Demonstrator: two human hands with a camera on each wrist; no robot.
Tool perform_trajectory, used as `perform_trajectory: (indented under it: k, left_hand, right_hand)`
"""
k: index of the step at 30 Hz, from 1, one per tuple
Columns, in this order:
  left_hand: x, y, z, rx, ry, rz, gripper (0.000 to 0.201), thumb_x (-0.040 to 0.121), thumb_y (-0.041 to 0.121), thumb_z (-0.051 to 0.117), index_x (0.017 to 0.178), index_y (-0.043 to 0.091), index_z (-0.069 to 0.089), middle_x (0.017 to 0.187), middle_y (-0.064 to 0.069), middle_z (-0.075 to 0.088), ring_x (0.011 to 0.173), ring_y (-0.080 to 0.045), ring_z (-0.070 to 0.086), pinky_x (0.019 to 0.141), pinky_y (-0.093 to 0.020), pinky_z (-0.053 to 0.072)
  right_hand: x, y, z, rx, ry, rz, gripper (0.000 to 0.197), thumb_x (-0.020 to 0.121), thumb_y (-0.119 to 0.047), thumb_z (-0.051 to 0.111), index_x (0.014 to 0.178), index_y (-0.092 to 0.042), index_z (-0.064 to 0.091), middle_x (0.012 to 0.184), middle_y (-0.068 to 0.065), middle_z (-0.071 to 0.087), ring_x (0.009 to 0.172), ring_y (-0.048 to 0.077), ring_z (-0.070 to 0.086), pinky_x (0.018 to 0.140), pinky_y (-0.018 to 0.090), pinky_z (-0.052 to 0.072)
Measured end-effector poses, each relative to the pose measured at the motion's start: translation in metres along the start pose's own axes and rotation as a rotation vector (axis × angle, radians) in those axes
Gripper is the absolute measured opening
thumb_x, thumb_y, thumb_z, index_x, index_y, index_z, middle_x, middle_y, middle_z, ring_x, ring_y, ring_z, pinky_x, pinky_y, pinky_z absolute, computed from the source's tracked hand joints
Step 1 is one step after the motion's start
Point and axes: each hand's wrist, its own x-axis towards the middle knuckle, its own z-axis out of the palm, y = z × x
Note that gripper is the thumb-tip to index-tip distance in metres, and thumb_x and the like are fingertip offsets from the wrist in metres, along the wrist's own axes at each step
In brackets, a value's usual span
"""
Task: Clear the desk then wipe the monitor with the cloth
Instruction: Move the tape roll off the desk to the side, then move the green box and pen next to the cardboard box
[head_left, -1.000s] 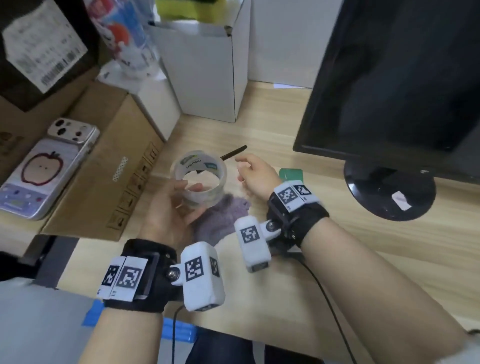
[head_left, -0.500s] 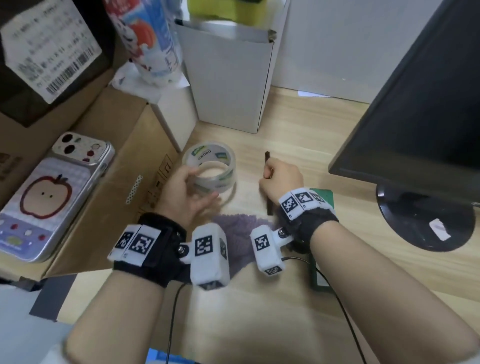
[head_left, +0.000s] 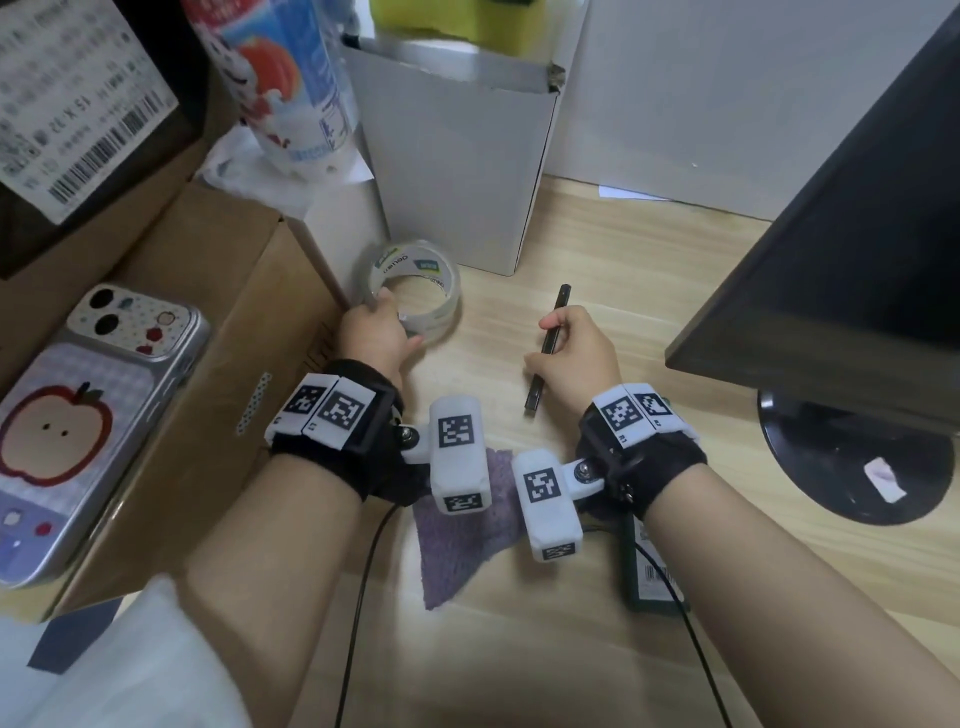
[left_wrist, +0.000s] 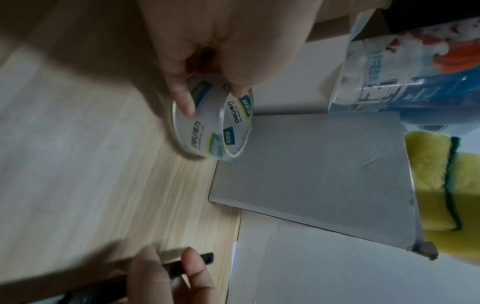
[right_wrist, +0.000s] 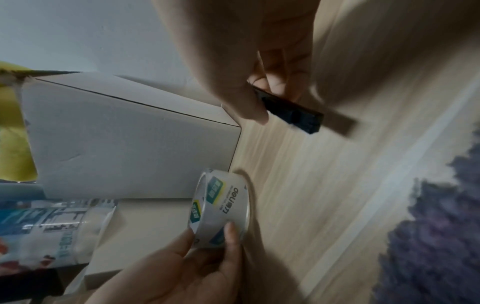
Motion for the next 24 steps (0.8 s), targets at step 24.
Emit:
perform_trajectory:
  k: [24]
  left_hand:
    - [-0.093, -0.058, 0.040, 0.348, -0.658, -0.052, 0.018, 0.085, 0.002, 0.057, 0.079, 0.019, 0.058, 0.082, -0.007, 0.059, 0.070, -0.016, 0.054, 0.061, -0.019, 0.047]
  right_hand:
    - [-0.089, 0.047, -0.076, -0.626, -0.148, 0.225, 0.075, 0.069, -0.049, 0.071, 0.123, -0.015, 0.032, 0.112, 0.013, 0.055, 0.100, 0.034, 0.057, 0.077, 0.036, 0.046]
